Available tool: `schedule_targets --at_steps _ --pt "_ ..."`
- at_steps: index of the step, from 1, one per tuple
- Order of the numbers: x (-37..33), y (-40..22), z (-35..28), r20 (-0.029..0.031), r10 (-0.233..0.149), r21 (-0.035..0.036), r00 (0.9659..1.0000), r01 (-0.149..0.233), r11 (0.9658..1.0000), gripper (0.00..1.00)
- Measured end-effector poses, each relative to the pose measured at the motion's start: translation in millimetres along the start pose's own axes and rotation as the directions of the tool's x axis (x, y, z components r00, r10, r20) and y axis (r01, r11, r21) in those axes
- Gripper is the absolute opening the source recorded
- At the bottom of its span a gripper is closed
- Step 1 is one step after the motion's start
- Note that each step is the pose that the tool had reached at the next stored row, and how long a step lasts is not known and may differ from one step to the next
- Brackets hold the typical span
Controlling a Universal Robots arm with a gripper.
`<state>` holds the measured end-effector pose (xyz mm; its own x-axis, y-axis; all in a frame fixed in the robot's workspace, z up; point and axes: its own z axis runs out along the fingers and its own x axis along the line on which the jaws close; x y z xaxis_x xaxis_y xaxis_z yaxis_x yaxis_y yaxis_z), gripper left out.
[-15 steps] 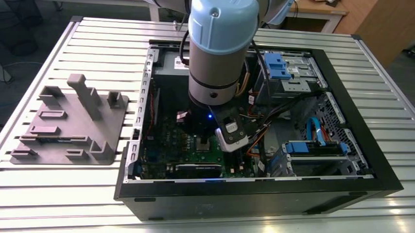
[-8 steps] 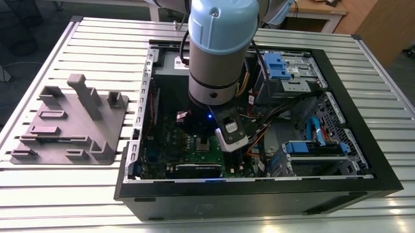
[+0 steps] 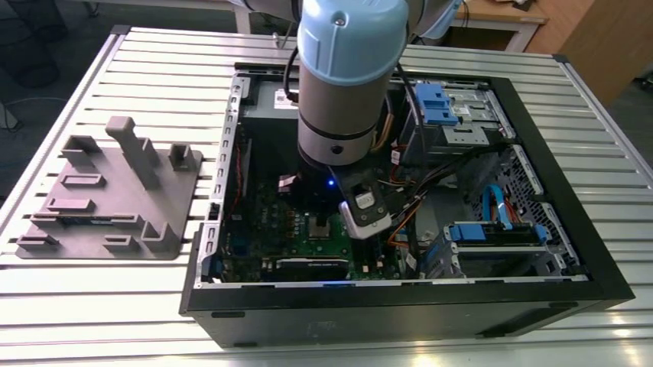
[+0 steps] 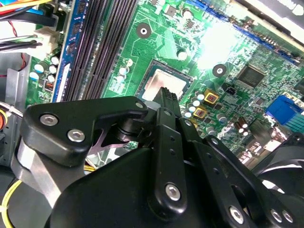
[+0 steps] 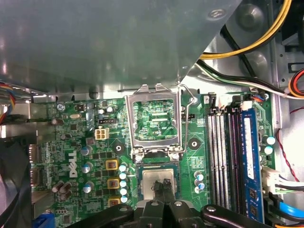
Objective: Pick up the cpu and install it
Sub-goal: 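Close the cpu cover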
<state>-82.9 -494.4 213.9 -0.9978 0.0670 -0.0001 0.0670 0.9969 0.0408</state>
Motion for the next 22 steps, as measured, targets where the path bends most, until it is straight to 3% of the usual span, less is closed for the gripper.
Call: schedule_targets --at_steps 17,22 --pt "-22.7 3.1 0.3 0.0001 0.000 -0.0001 1.0000 0.000 1.0000 0.11" --pt "-24.5 3.4 0.3 0.0001 0.000 -0.0001 1.0000 0.000 1.0000 0.11"
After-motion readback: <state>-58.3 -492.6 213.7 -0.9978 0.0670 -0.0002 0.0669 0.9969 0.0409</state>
